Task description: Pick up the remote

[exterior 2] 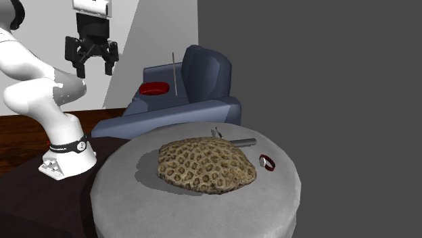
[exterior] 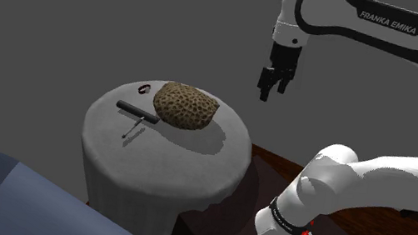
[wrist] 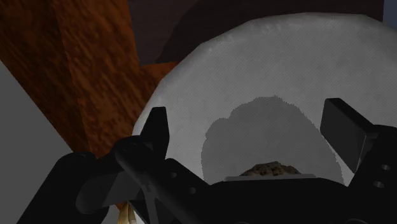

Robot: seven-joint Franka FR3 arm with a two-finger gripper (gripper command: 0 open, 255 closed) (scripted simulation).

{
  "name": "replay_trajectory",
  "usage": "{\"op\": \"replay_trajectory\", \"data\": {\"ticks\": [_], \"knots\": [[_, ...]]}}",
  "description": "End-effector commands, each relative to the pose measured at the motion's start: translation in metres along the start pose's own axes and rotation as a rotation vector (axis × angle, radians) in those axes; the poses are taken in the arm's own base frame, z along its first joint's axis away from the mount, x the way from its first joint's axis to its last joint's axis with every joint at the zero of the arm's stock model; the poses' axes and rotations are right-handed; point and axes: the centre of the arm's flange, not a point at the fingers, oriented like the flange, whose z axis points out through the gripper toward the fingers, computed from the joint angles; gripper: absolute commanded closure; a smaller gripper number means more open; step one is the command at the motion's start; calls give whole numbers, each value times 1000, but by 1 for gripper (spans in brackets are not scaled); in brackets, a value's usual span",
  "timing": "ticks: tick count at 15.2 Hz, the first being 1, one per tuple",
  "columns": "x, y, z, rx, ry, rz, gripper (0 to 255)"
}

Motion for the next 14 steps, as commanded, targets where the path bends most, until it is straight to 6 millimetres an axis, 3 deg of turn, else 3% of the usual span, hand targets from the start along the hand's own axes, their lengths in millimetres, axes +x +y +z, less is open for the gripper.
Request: {"op": "replay_trajectory", "data": {"ticks": [1,14], "knots": [[0,0,0,0,0,0,0],[138,-52,68,46,53,-154,0]]}}
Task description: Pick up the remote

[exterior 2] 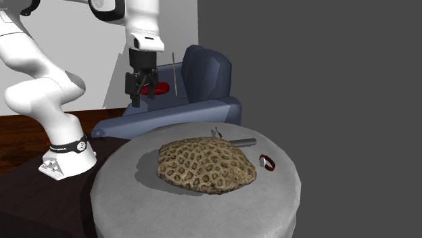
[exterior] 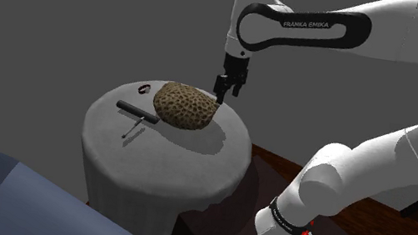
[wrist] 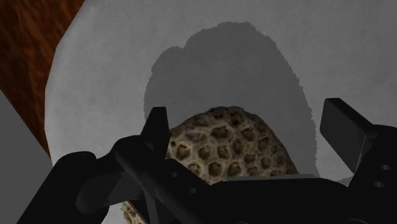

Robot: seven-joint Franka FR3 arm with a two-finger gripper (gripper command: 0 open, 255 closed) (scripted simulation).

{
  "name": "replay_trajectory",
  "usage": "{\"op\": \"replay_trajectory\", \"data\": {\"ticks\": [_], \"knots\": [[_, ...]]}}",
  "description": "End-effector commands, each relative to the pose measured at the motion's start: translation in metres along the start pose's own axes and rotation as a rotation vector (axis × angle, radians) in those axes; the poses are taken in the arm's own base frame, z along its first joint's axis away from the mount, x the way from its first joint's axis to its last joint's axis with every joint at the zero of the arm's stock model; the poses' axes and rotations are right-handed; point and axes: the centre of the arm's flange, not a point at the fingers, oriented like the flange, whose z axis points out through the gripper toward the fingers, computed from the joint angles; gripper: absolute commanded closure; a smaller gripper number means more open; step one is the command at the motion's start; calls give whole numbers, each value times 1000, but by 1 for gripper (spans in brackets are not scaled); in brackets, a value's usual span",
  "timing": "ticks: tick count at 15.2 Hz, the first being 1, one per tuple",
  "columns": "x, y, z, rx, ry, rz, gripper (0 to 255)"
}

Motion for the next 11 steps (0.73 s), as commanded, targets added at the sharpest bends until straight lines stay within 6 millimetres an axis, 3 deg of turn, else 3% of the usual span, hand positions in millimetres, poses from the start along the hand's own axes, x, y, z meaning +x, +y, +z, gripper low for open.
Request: {"op": "replay_trajectory", "data": {"ticks": [1,11], "knots": [[24,-4,13,7,10,-24,0],[130,-45,65,42,50,-143,0]]}}
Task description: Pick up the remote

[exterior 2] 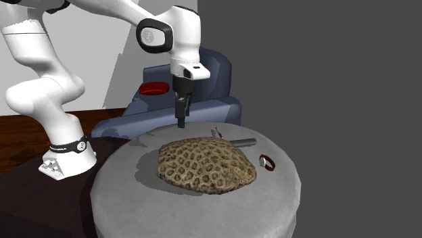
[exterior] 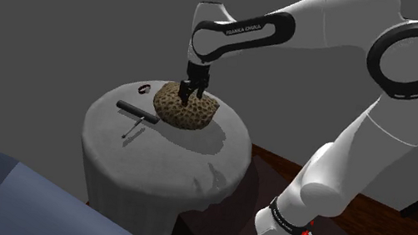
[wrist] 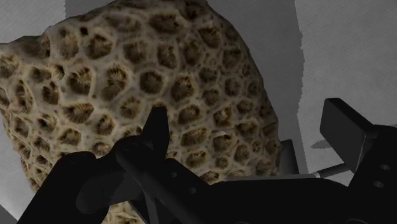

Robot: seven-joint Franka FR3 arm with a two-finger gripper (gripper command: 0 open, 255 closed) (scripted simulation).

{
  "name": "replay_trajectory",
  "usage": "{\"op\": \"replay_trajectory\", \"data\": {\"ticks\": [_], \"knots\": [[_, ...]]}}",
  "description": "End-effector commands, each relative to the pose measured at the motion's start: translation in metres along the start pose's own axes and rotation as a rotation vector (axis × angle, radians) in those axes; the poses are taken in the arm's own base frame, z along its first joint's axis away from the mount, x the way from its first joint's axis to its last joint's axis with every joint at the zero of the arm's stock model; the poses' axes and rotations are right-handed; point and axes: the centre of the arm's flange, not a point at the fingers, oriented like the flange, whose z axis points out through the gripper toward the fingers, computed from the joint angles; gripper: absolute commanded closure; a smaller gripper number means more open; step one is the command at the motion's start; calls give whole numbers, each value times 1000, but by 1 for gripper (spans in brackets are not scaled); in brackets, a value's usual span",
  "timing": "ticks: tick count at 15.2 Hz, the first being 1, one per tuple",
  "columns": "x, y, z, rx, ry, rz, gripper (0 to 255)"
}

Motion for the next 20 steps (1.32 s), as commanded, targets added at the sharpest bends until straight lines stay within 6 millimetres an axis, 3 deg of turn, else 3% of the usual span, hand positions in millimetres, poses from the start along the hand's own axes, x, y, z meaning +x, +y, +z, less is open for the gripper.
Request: {"op": "replay_trajectory", "data": {"ticks": [1,14,20], "knots": [[23,-9,11,7,9,-24,0],[160,-65,77,53,62,-178,0],[166,-67,105,55,64,-183,0]]}}
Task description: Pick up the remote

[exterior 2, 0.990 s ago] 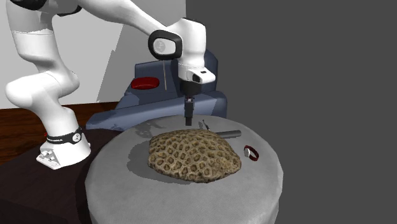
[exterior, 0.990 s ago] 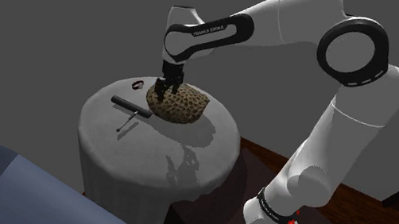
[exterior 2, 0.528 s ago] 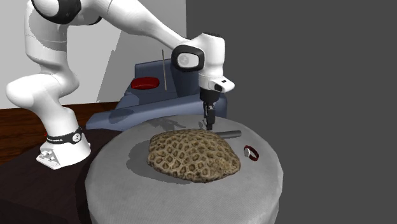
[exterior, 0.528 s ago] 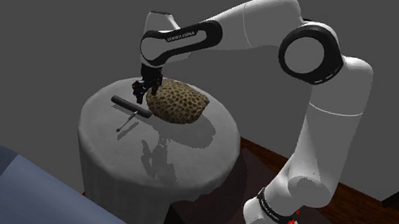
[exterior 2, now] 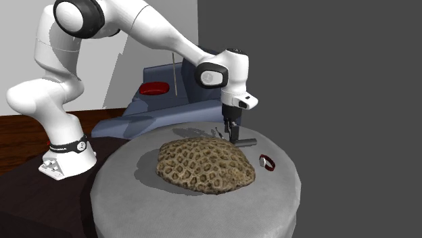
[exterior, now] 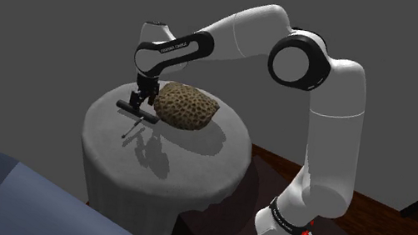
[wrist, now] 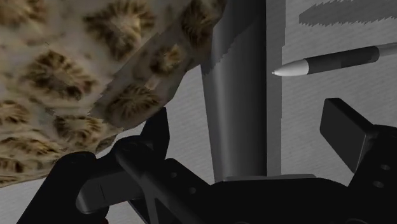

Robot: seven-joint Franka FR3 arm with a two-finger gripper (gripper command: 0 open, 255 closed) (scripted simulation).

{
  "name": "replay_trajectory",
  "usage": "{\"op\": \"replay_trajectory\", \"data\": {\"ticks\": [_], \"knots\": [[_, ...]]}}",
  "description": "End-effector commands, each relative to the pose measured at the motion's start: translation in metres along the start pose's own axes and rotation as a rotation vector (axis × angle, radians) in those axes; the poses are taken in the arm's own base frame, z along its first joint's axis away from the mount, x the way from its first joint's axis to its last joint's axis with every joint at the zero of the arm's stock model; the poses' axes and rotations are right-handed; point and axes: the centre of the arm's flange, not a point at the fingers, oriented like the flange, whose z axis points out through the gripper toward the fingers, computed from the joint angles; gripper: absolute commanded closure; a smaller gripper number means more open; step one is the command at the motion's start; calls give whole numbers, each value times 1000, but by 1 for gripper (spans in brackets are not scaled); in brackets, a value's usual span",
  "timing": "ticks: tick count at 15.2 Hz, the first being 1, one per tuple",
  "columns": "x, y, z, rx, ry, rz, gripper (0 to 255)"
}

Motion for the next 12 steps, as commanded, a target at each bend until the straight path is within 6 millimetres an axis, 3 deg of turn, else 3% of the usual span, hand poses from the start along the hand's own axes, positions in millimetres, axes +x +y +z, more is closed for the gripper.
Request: {"op": "replay_trajectory", "data": {"ticks": [1,4,5,12], "knots": [[0,0,12,0,0,0,0],[0,1,20,0,0,0,0],[0,2,19,0,0,0,255],[-2,3,20,0,0,0,255]]}}
